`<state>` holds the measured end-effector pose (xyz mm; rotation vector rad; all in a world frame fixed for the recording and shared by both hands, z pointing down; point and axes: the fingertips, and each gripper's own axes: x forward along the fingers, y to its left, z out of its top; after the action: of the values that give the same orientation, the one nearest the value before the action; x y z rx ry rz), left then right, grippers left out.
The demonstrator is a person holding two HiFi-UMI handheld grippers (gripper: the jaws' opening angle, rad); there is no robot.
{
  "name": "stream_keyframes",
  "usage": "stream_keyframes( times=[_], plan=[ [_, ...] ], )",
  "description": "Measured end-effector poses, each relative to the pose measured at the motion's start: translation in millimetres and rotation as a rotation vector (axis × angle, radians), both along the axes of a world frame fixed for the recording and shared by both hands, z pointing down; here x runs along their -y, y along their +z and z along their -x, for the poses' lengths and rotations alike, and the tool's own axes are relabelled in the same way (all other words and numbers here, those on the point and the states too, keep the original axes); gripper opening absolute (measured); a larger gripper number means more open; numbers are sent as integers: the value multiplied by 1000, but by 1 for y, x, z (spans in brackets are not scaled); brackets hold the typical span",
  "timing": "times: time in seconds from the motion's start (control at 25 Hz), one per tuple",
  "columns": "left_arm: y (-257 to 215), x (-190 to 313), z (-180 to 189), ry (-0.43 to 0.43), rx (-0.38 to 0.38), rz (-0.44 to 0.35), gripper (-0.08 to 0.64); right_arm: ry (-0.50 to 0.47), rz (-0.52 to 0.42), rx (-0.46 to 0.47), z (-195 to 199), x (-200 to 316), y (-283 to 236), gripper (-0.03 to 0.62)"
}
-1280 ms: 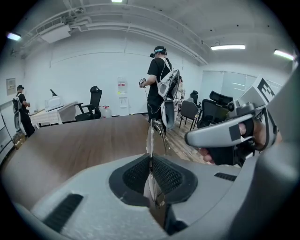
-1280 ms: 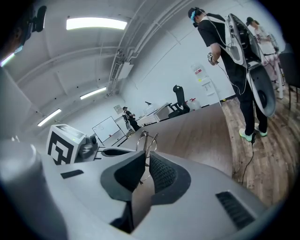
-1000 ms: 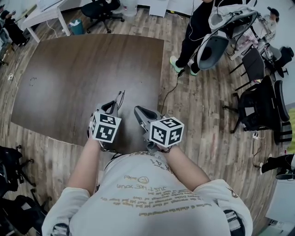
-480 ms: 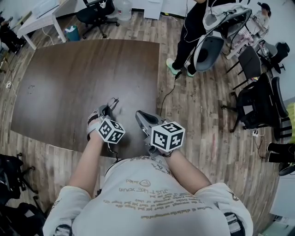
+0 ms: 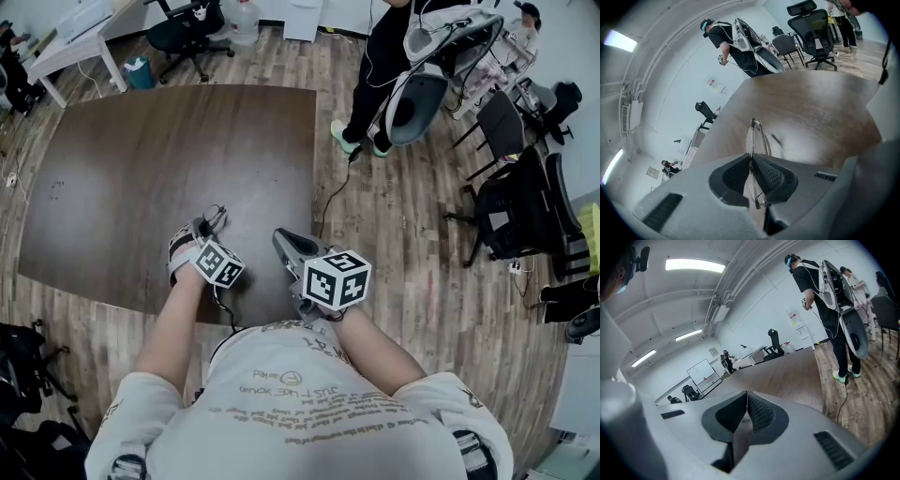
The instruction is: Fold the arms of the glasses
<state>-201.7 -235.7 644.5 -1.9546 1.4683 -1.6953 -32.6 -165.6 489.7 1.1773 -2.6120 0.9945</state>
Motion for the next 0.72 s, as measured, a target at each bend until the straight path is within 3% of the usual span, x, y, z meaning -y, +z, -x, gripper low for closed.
stream_keyframes(
  times=[0.32,0.72],
  plan=[
    [22,-2,19,-29,41,35,34,3,13,-14,6,4,3,20],
    [36,-8,15,-11,13,85,35,0,29,-25,9,7,10,19]
  ],
)
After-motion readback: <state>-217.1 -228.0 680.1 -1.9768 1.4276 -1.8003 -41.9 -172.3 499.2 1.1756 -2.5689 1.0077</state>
